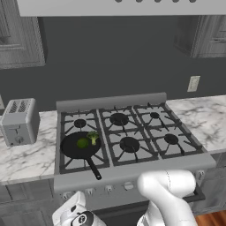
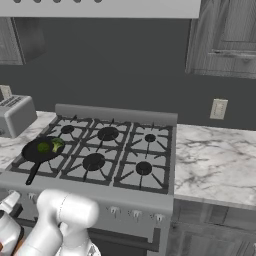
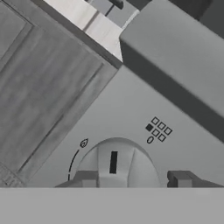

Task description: Put the lime and broccoli in the pan. Then turn on the front left burner and set the heat to medium.

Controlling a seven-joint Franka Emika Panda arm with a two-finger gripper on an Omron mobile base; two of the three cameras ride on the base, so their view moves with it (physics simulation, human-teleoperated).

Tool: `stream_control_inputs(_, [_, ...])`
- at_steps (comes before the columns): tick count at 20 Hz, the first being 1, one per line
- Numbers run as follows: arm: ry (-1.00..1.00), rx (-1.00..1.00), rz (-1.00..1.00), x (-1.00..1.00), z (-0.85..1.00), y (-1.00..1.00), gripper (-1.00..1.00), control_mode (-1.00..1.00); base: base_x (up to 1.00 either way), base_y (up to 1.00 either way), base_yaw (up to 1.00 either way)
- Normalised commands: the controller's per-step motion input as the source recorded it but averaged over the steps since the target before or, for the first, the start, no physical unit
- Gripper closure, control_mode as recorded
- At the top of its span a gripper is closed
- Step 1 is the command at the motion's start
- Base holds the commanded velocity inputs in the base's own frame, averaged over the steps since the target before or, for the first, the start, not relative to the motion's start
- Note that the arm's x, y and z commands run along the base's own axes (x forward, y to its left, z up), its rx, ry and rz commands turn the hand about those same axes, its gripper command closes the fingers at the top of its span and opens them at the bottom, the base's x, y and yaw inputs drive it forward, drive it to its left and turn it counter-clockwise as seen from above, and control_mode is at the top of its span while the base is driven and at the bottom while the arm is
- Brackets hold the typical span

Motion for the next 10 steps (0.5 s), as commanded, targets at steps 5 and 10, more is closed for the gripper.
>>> stream_control_inputs(5, [0.0, -0.15, 0.0, 0.09, 0.0, 0.0, 1.0, -1.0, 0.0, 0.0, 0.0])
stream_control_inputs(10, [0.0, -0.15, 0.0, 0.09, 0.0, 0.0, 1.0, -1.0, 0.0, 0.0, 0.0])
